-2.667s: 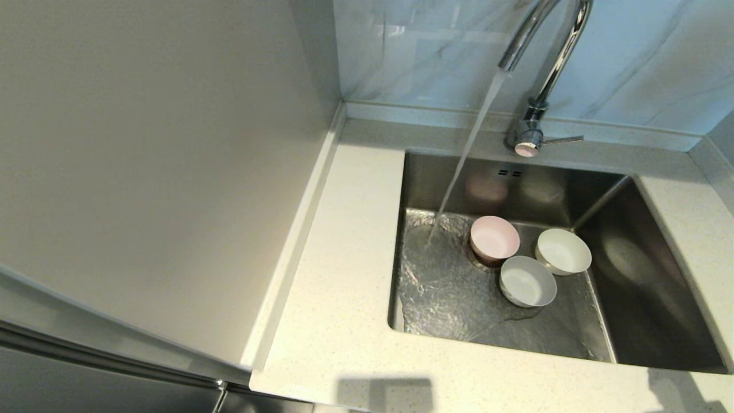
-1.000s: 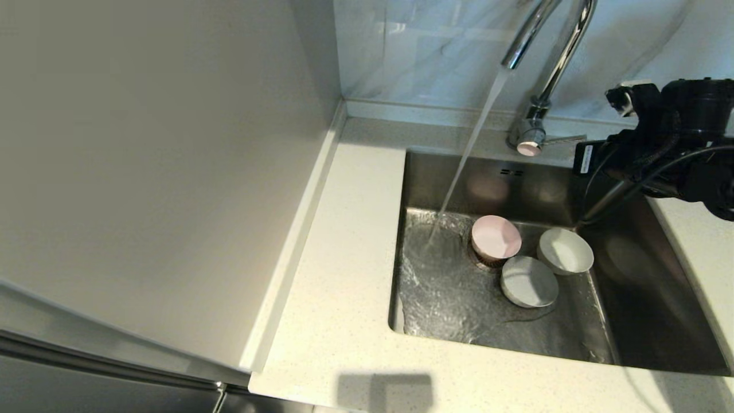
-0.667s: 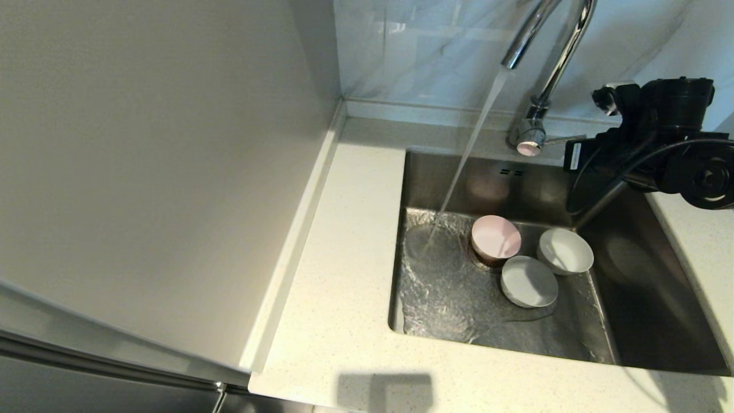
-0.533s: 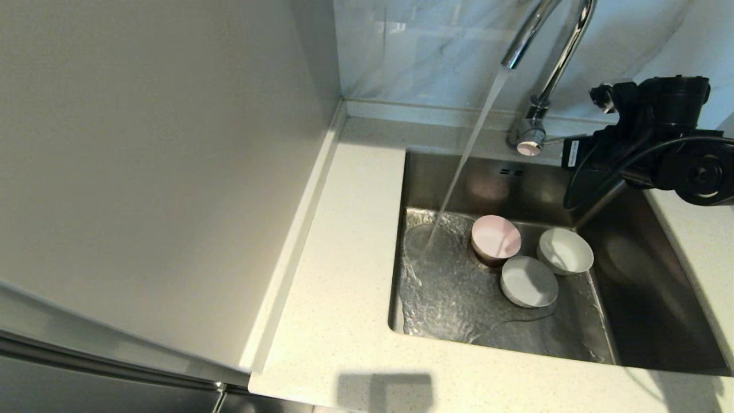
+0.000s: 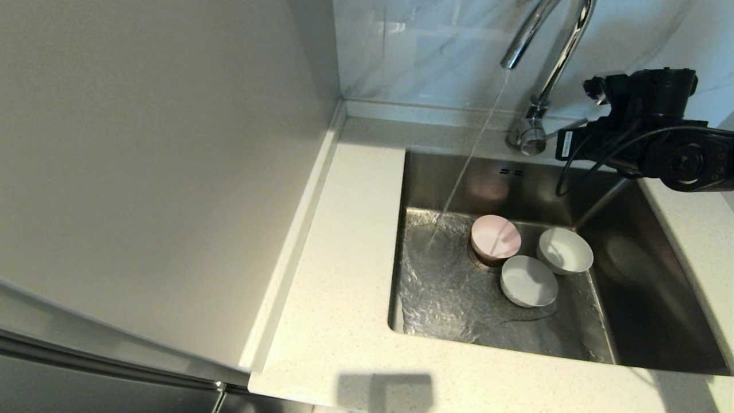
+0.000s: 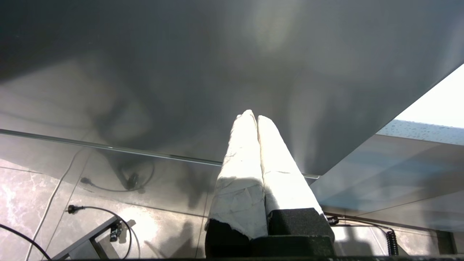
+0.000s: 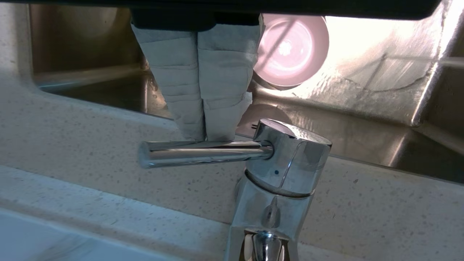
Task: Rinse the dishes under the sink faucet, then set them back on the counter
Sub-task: Turn off the faucet
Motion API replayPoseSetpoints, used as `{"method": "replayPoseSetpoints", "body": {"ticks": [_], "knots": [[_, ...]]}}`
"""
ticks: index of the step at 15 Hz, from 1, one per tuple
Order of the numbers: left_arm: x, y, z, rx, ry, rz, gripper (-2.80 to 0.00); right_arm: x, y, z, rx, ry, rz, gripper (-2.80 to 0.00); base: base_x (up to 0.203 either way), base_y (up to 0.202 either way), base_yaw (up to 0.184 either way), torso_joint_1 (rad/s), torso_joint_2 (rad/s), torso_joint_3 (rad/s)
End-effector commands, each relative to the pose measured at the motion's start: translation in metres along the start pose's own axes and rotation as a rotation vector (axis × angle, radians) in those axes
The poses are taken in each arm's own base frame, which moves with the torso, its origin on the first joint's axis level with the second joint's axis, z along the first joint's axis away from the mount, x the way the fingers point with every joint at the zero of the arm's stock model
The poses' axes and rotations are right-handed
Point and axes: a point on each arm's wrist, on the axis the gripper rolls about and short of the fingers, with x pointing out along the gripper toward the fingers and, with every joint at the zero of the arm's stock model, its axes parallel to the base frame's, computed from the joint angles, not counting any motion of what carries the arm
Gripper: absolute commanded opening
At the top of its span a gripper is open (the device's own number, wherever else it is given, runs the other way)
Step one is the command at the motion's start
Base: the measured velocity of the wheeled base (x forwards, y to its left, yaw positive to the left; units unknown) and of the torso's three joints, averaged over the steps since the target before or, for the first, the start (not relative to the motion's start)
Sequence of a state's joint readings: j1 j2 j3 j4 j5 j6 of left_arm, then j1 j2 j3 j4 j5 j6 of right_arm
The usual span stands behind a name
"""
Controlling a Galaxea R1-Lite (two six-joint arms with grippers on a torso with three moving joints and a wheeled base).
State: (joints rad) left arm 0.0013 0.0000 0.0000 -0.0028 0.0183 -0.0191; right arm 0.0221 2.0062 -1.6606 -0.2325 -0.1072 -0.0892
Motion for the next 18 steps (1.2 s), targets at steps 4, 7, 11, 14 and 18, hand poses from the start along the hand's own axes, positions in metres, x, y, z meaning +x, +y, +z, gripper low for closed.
{"method": "replayPoseSetpoints", "body": {"ticks": [4, 7, 11, 14, 18], "knots": [[0.000, 0.000, 0.000, -0.001, -0.003, 0.000, -2.80, -0.014, -0.008, -0.003, 0.000, 0.040, -0.018, -2.80, 0.000, 0.000, 0.000, 0.000, 0.00, 0.000], [0.000, 0.000, 0.000, -0.001, -0.003, 0.000, -2.80, -0.032, -0.016, -0.020, -0.004, 0.115, -0.032, -2.80, 0.000, 0.000, 0.000, 0.000, 0.00, 0.000], [0.000, 0.000, 0.000, -0.001, -0.003, 0.000, -2.80, -0.057, -0.024, -0.035, -0.003, 0.178, -0.048, -2.80, 0.000, 0.000, 0.000, 0.000, 0.00, 0.000], [0.000, 0.000, 0.000, -0.001, -0.003, 0.000, -2.80, -0.057, -0.024, -0.021, 0.002, 0.130, -0.048, -2.80, 0.000, 0.000, 0.000, 0.000, 0.00, 0.000], [0.000, 0.000, 0.000, -0.001, -0.003, 0.000, -2.80, -0.044, -0.021, -0.005, 0.028, 0.069, -0.043, -2.80, 0.000, 0.000, 0.000, 0.000, 0.00, 0.000]]}}
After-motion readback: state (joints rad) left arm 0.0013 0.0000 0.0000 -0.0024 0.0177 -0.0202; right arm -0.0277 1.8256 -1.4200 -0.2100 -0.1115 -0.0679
